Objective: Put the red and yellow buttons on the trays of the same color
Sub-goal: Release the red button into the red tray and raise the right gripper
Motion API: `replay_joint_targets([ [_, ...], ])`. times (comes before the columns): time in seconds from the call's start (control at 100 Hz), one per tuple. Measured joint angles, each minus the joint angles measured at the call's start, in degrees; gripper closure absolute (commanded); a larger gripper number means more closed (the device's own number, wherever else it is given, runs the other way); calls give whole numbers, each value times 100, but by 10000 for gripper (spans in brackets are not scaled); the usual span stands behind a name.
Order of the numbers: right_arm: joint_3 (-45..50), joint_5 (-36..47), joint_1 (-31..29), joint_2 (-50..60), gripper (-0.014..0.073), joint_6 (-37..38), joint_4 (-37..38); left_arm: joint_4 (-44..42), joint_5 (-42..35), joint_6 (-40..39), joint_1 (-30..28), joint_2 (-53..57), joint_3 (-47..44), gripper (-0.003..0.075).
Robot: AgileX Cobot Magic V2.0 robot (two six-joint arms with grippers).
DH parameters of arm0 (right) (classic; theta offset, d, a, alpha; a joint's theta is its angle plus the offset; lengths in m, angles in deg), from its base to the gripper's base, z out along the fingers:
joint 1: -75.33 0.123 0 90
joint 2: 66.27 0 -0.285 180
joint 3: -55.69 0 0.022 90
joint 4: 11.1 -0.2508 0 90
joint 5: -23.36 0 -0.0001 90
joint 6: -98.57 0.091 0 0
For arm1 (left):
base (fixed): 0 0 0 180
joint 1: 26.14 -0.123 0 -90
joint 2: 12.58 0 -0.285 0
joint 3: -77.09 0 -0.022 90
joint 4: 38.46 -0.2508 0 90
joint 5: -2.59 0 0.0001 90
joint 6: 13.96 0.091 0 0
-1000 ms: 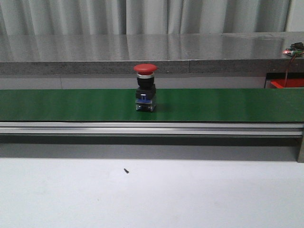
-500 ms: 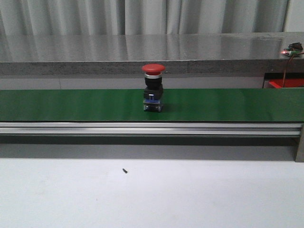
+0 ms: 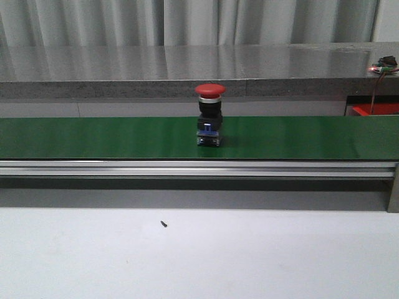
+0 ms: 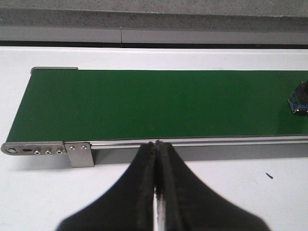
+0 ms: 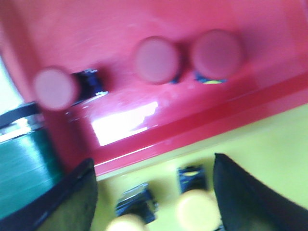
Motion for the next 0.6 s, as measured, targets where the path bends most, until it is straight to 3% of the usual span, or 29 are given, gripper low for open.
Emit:
replay_joint_targets([
  [0.26,638,20,1146,754,78,-42,0,0,0,0,0,0,0,740],
  [0.6,720,-312,2683,939,78,-53,-13,0,0,0,0,0,0,740],
])
